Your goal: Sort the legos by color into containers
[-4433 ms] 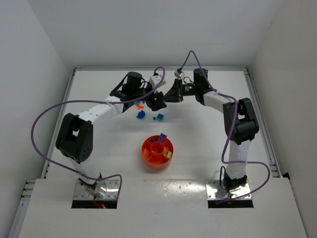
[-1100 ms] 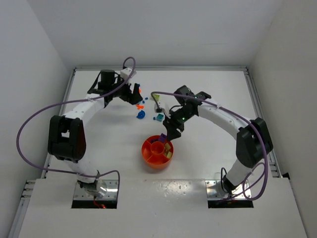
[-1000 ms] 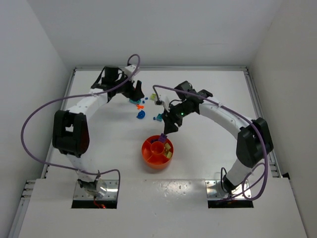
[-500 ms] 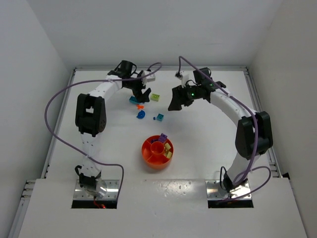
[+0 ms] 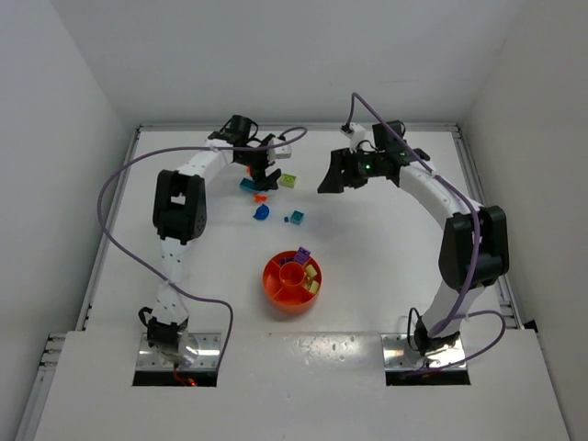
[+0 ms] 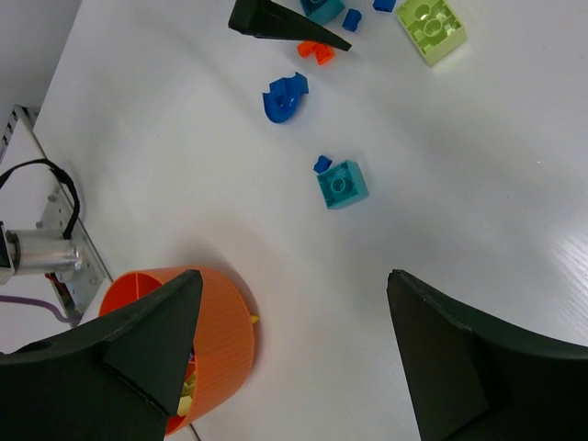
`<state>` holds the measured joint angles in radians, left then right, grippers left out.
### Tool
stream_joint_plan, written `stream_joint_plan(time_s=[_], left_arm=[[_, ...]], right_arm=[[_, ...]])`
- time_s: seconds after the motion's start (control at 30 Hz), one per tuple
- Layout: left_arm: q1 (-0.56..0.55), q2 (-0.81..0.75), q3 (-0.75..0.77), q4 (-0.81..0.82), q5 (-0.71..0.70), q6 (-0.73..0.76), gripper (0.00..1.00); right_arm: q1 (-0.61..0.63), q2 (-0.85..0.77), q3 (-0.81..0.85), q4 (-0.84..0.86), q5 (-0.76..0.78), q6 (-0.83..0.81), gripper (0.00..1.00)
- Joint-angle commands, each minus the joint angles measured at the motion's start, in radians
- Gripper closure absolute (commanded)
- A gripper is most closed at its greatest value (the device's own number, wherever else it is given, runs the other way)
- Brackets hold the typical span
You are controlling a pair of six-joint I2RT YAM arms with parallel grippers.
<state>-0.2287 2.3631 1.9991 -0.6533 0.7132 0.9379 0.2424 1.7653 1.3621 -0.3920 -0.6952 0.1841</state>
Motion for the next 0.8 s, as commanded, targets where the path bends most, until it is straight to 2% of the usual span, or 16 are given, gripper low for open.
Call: stream_joint_plan(time_s=[0.0, 0.77], left_arm=[[0.008, 0.012, 0.049, 0.03, 0.023, 0.042, 0.01], [-0.09, 0.127, 0.118, 0.083, -0.027, 0.087, 0.01]], right_arm=[[-0.02, -0.003, 0.011, 0.039, -0.033, 0.015, 0.18], [-0.106, -0.003, 0.002, 0.048, -0.112, 0.015, 0.18]])
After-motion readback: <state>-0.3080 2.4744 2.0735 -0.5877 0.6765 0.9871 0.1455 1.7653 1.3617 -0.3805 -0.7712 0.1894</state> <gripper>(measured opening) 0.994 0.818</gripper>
